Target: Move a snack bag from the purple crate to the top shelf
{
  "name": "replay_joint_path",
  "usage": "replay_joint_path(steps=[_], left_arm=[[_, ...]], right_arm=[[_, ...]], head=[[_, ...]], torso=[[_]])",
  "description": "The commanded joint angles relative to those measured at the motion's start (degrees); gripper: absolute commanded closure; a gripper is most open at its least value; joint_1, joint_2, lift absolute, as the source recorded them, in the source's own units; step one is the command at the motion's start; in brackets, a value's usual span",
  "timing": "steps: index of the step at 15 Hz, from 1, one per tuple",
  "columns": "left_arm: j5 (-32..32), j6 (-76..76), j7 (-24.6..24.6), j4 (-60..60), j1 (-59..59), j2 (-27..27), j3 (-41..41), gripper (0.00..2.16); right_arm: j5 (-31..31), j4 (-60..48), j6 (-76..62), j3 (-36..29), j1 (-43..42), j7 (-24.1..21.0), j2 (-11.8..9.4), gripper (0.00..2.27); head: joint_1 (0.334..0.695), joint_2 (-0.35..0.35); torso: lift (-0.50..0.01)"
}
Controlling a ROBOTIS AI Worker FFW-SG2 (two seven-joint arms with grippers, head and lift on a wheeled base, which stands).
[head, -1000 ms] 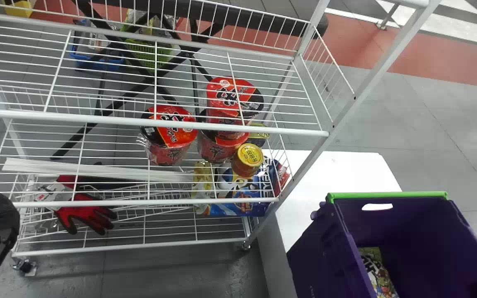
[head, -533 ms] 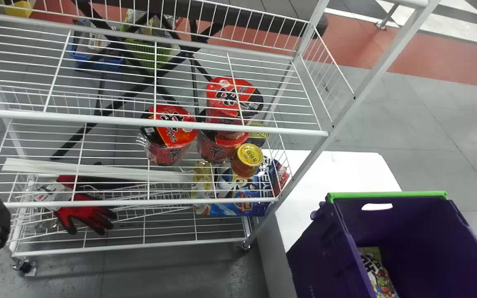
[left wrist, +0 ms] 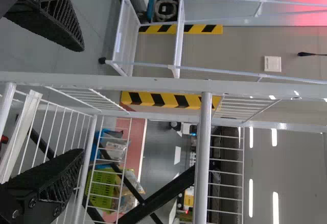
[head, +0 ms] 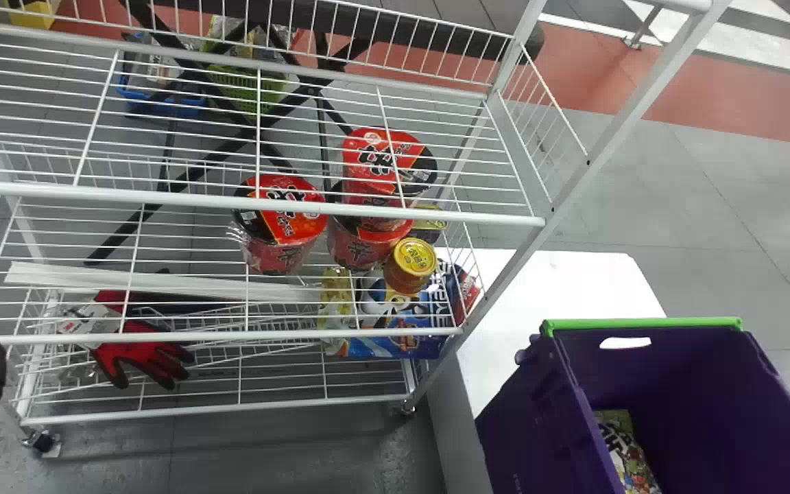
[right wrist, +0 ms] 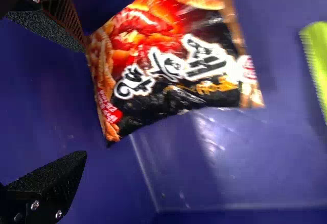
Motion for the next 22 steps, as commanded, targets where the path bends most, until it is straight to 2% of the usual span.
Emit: replay_joint_path(steps=[1, 8, 13, 16, 17, 21, 22], left_arm=[[0.0, -0.01, 0.01, -0.06, -0.03, 0.0, 0.0, 0.11], [0.0, -0.36, 0.01, 0.12, 0.06, 0.09, 0.0, 0.11], [0.09, -0.36, -0.17, 0.21, 0.06, 0.18, 0.0, 0.11], [0.09, -0.36, -0.17, 0.38, 0.06, 0.18, 0.0, 0.11], [0.09, -0.36, -0.17, 0.38, 0.06, 0.09, 0.0, 0.11], [0.09, -0.36, -0.17, 0.38, 0.06, 0.0, 0.0, 0.11], [0.09, -0.36, -0.17, 0.38, 0.06, 0.0, 0.0, 0.11]], right_arm=[[0.09, 1.15, -4.63, 0.05, 0.0, -1.06, 0.72, 0.09], [-1.14, 3.87, -17.46, 1.54, 0.0, -4.14, 4.33, 0.1], [-1.05, 5.37, -21.86, 1.81, 0.0, -6.07, 4.59, 0.1], [-0.96, 5.72, -23.26, 1.81, 0.0, -6.33, 4.59, 0.23], [-0.96, 5.72, -23.61, 1.89, 0.0, -6.33, 4.59, 0.34], [-0.79, 5.28, -22.74, 1.89, 0.0, -8.0, 4.77, 1.55], [-0.79, 4.66, -22.21, 1.89, 0.35, -8.97, 4.77, 1.69]], head=[[0.695, -0.35], [0.695, -0.35], [0.695, -0.35], [0.695, -0.35], [0.695, -0.35], [0.695, -0.35], [0.695, -0.35]], torso=[[-0.452], [-0.452], [-0.452], [-0.452], [-0.452], [-0.452], [-0.452]])
